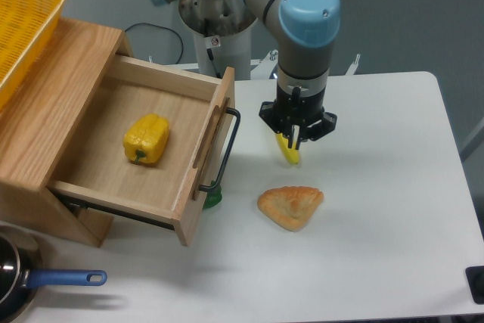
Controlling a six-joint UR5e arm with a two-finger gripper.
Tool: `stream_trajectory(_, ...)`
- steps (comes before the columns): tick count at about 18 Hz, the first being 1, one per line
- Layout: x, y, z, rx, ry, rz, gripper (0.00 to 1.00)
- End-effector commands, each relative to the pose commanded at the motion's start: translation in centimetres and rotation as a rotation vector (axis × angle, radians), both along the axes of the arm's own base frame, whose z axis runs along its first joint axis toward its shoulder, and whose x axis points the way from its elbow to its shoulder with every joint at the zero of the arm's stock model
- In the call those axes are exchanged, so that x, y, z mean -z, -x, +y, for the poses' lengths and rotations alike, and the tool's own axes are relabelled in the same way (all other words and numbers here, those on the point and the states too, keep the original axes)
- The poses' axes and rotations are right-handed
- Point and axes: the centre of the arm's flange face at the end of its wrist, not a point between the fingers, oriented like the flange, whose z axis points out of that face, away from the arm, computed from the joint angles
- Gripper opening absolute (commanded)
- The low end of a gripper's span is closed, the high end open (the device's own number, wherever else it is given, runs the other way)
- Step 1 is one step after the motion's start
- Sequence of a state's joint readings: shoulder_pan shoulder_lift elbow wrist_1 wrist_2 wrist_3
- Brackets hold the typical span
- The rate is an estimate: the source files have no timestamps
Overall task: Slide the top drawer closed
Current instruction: 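Move the gripper toward the open drawer's front panel and handle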
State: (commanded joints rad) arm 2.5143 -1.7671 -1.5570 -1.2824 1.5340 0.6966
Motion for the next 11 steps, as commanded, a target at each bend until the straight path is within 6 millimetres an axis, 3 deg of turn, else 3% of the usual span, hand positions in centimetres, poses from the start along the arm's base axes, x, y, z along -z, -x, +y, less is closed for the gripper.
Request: stream_trajectory(11, -0.1, -3.7, 2.2, -0.013, 0.0, -0.014, 0.17)
